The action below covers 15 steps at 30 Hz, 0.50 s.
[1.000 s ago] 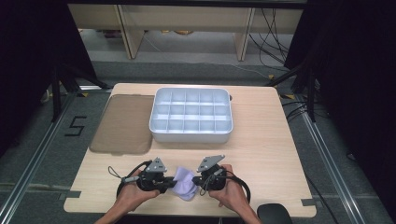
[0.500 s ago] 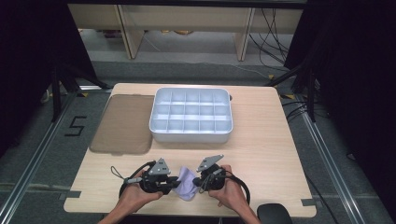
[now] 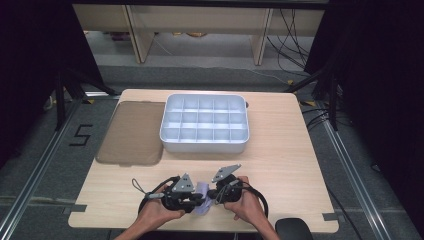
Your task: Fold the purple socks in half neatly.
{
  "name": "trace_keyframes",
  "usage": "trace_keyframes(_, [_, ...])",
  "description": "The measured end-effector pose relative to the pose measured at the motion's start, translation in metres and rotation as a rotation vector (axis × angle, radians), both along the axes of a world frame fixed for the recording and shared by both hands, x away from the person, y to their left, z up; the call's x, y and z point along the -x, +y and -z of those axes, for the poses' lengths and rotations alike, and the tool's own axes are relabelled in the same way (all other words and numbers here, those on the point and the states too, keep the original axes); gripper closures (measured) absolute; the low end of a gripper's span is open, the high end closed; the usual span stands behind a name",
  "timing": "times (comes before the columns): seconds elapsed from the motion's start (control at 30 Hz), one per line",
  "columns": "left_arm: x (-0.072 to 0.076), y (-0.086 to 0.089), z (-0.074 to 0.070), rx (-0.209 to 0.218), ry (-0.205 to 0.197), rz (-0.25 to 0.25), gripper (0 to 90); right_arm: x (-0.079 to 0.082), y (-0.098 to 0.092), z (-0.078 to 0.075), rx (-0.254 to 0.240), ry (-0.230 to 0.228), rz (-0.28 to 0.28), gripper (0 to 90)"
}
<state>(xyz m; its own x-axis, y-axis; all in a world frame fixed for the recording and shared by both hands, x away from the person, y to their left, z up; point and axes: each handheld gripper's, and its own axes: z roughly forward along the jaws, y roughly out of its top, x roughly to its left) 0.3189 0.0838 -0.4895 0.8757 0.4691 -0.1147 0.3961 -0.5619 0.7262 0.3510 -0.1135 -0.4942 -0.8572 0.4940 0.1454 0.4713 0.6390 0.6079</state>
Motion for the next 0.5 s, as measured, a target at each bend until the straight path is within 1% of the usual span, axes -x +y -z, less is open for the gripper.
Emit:
trace_keyframes(0.03, [0.000,-0.002,0.002,-0.015,-0.002,0.005,78.0,-0.001,0.000,0.001,0.001,-0.006,0.001,88.6])
trace_keyframes(0.07, [0.000,-0.003,0.004,-0.025,-0.004,0.006,78.1,0.000,-0.001,0.000,0.004,0.000,0.015,88.1])
trace_keyframes(0.13, [-0.002,-0.003,0.005,-0.054,-0.011,0.034,78.3,-0.002,-0.004,0.000,-0.004,-0.006,0.030,88.0])
trace_keyframes(0.17, [0.000,-0.005,0.006,-0.021,0.012,-0.001,78.5,-0.003,-0.007,-0.001,-0.009,-0.003,0.041,88.0])
trace_keyframes(0.2, [-0.001,-0.005,0.007,-0.015,0.007,-0.005,78.7,-0.004,-0.010,-0.003,-0.014,-0.017,0.061,88.0])
trace_keyframes(0.23, [-0.001,-0.005,0.008,-0.014,0.006,-0.001,78.9,-0.006,-0.014,-0.006,-0.025,-0.042,0.053,88.1])
trace_keyframes(0.27, [-0.002,-0.004,0.007,-0.031,0.004,0.016,78.9,-0.006,-0.017,-0.012,-0.029,-0.052,0.077,88.1])
trace_keyframes(0.3, [-0.002,-0.004,0.007,-0.026,0.005,0.010,79.0,-0.005,-0.018,-0.016,-0.060,-0.072,0.087,88.4])
trace_keyframes(0.33, [-0.001,-0.005,0.008,-0.008,0.009,-0.006,79.0,-0.006,-0.020,-0.021,-0.076,-0.101,0.081,88.5])
trace_keyframes(0.37, [-0.001,-0.005,0.008,-0.021,0.011,-0.009,79.0,-0.006,-0.020,-0.026,-0.089,-0.107,0.065,88.5])
trace_keyframes(0.4, [-0.001,-0.005,0.008,-0.013,0.007,-0.004,79.0,-0.004,-0.019,-0.028,-0.098,-0.119,0.087,88.5])
trace_keyframes(0.43, [0.000,-0.006,0.009,-0.008,0.020,-0.014,79.0,-0.004,-0.017,-0.030,-0.097,-0.124,0.077,88.5])
trace_keyframes(0.47, [-0.001,-0.006,0.008,-0.027,0.010,0.001,79.0,-0.005,-0.016,-0.032,-0.087,-0.115,0.064,88.5])
trace_keyframes(0.5, [-0.001,-0.005,0.007,-0.041,0.001,0.012,79.0,-0.006,-0.012,-0.032,-0.087,-0.125,0.052,88.5])
